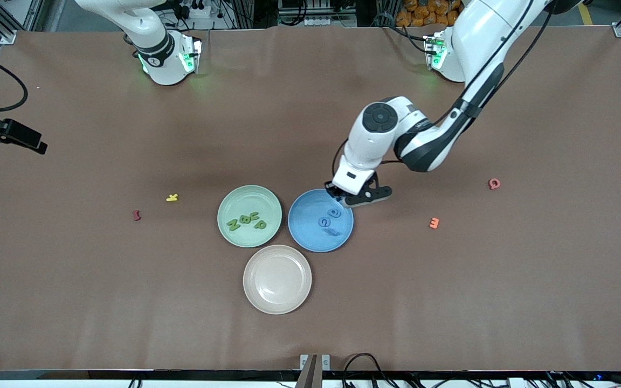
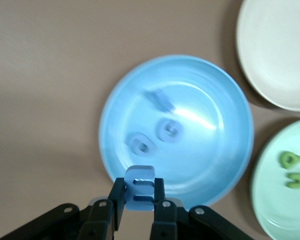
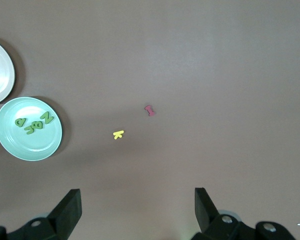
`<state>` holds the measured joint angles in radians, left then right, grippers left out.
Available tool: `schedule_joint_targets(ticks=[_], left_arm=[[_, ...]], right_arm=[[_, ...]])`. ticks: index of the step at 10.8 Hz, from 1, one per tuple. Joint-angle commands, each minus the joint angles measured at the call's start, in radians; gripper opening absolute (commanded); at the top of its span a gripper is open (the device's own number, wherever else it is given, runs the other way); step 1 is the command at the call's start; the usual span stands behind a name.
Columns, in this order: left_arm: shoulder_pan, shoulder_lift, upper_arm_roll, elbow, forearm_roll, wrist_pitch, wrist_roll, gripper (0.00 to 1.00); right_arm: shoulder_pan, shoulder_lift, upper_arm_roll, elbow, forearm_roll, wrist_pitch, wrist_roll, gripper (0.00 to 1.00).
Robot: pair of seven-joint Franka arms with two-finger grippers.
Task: Sort letters by color into matching plates
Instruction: 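Carry the blue E over the blue plate with the left gripper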
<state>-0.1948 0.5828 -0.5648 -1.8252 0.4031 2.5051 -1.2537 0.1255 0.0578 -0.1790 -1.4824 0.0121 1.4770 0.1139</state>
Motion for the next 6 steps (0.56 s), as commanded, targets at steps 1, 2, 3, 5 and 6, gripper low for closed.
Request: schedule_joint_targets(ticks=[1, 2, 3, 5, 6], left_arm=[[-0.063, 0.080, 0.006, 0.099, -0.018, -0.005, -0.046, 0.00], [-0.069, 0.097, 0.006, 0.102, -0.020, -0.005, -0.046, 0.00], [-0.092, 0.107, 0.006, 0.116, -0.021, -0.003, -0.050, 0.00], [-0.111, 0.118, 0.013, 0.144, -0.015, -0.003, -0.044, 0.62], [-0.112, 0.121, 0.014, 0.153, -0.003, -0.008, -0.014, 1.00]], right_arm=[[0.002, -0.006, 0.003, -0.009, -0.021, 0.009, 0.021, 1.00], [-0.001, -0.004, 0.001, -0.009, -0.021, 0.011, 0.021, 1.00], [-0.003, 0.000, 0.004, -0.009, -0.020, 0.025, 0.021, 1.00], [-0.020, 0.000, 0.028, -0.009, -0.020, 0.032, 0.021, 1.00], [-0.056, 0.000, 0.071, -0.009, -0.020, 0.032, 0.020, 1.00]])
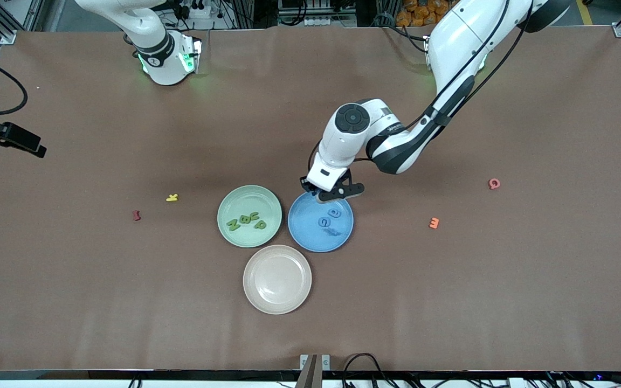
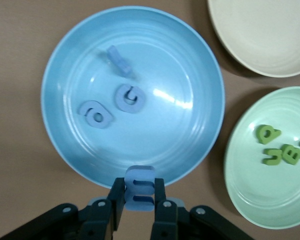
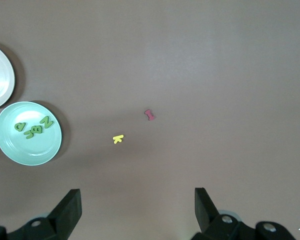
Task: Sort letters by color into matching plates
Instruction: 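Carry the blue E over the blue plate with the left gripper, then open the left gripper to drop the E onto the blue plate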
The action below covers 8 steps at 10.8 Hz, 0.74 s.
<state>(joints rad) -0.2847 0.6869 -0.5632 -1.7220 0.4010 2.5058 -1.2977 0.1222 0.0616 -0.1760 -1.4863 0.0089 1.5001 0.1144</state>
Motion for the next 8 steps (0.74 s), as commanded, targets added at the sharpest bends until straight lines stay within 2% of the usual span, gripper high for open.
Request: schedule_joint_targets(ticks=[1, 4, 6, 8], left_arm=[[-0.019, 0.017, 0.019, 0.050, -0.001, -0.021, 0.059, 1.00], [-0.005, 0.007, 0.031, 0.053, -0.001, -0.102, 0.142, 1.00], [0.037, -0.016, 0.040, 0.070, -0.013, -0.223, 0.339, 1.00], [0.070, -0.018, 0.039, 0.122, -0.018, -0.368, 0.450, 1.00]], right_arm=[[-0.087, -0.003, 0.105, -0.005, -0.020, 0.009, 0.019, 1.00], [-0.092, -0.003, 0.115, -0.005, -0.020, 0.008, 0.021, 1.00], [-0.088, 0.001, 0.113, -0.003, -0.021, 0.009, 0.021, 1.00], [-0.090, 0.003, 0.113, 0.000, -0.021, 0.011, 0.021, 1.00]])
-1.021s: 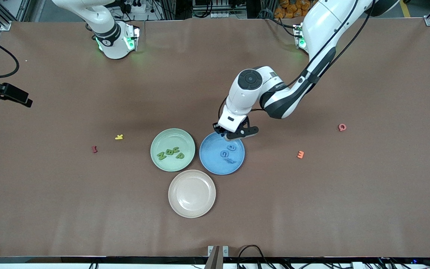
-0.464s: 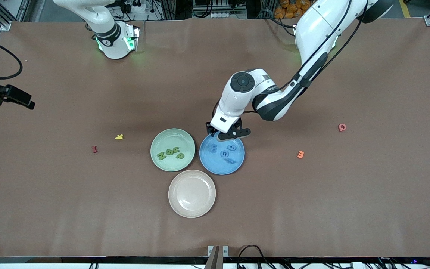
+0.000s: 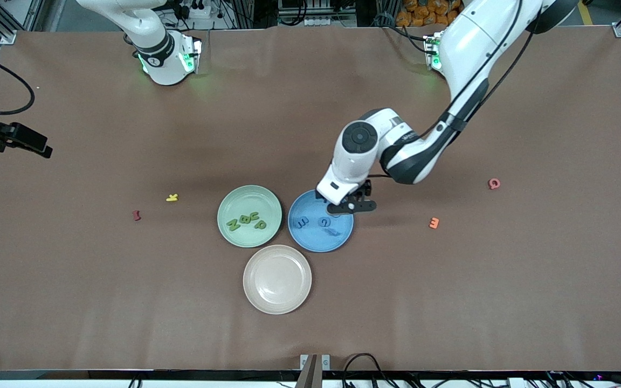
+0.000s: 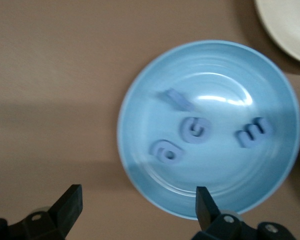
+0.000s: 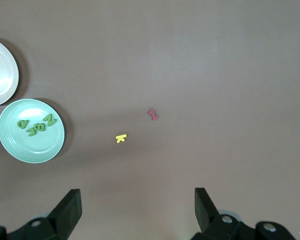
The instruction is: Sort letters by color into matching plates
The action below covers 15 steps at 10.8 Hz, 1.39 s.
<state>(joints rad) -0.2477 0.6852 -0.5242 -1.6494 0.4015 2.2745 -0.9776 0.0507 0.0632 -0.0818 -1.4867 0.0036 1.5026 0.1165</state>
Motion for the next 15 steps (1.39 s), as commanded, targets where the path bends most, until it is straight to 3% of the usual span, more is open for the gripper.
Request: schedule_joint_targets(ticks=[1, 8, 12, 13, 15], left_arm=[[0.066, -0.024, -0.002, 0.046, -0.017, -0.156, 0.163, 1.00], [0.385, -0.199, -0.017, 0.040, -0.139, -0.387, 0.580, 1.00], [0.603, -0.297, -0.011, 0.033, -0.233, -0.457, 0.923, 1.00], [0.564, -0.320, 0.060, 0.028, -0.259, -0.473, 0.950, 1.00], [0.376, -0.410, 0.270, -0.035, -0.346, -0.475, 0.958, 1.00]], right_arm=[[-0.020, 0.001, 0.019, -0.001, -0.014, 0.008, 0.018, 1.00], [-0.020, 0.001, 0.019, -0.004, -0.014, 0.024, 0.018, 1.00], [-0.014, 0.003, 0.019, -0.004, -0.013, 0.024, 0.012, 1.00], [-0.011, 0.004, 0.020, -0.004, -0.011, 0.025, 0.002, 1.00], [0.001, 0.010, 0.020, -0.004, -0.011, 0.025, -0.021, 1.00]])
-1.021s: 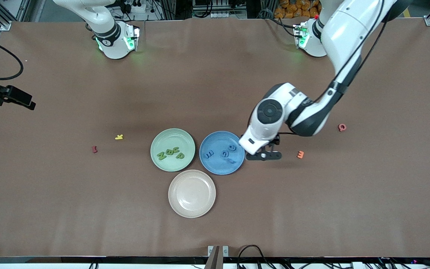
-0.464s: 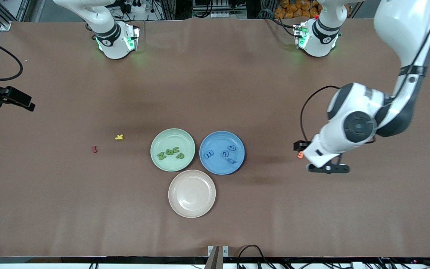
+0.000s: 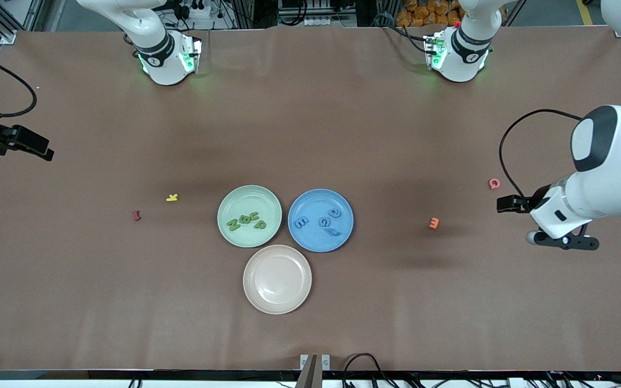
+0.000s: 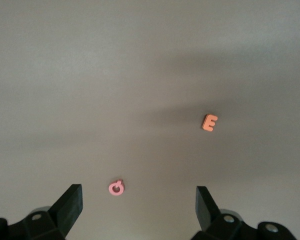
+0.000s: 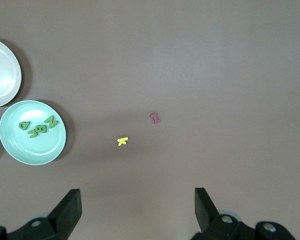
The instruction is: Sort letters by color into matching plates
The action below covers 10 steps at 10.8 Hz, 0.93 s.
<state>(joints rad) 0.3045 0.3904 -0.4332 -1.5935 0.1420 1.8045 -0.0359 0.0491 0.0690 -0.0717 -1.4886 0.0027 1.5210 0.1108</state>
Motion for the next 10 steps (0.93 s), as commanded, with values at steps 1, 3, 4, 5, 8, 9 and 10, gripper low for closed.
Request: schedule_joint_targets(ticks=[1, 3, 4, 5, 8, 9, 10], left_arm=[[-0.205, -0.164, 0.220, -0.135, -0.119, -0.005, 0.040, 1.00], [-0.263, -0.247, 0.287, -0.218, -0.137, -0.004, 0.048, 1.00], [-0.318, -0.295, 0.345, -0.262, -0.140, -0.001, 0.048, 1.00], [-0.338, -0.345, 0.379, -0.307, -0.171, 0.007, 0.050, 1.00], [-0.328, -0.448, 0.383, -0.355, -0.194, 0.012, 0.051, 1.00], [-0.312, -0.455, 0.381, -0.330, -0.193, 0.009, 0.053, 1.00], [-0.294, -0.456, 0.370, -0.288, -0.193, 0.009, 0.038, 1.00]], right_arm=[[0.003, 0.005, 0.009, -0.002, -0.010, 0.007, -0.035, 1.00], [0.000, 0.006, 0.009, -0.002, -0.010, 0.005, -0.107, 1.00], [0.002, 0.006, 0.009, -0.002, -0.010, 0.004, -0.109, 1.00], [0.002, 0.006, 0.009, -0.002, -0.010, 0.004, -0.108, 1.00], [0.000, 0.006, 0.009, -0.002, -0.010, 0.004, -0.106, 1.00], [0.000, 0.006, 0.009, -0.002, -0.010, 0.004, -0.106, 1.00], [0.000, 0.006, 0.009, -0.002, -0.010, 0.004, -0.105, 1.00]])
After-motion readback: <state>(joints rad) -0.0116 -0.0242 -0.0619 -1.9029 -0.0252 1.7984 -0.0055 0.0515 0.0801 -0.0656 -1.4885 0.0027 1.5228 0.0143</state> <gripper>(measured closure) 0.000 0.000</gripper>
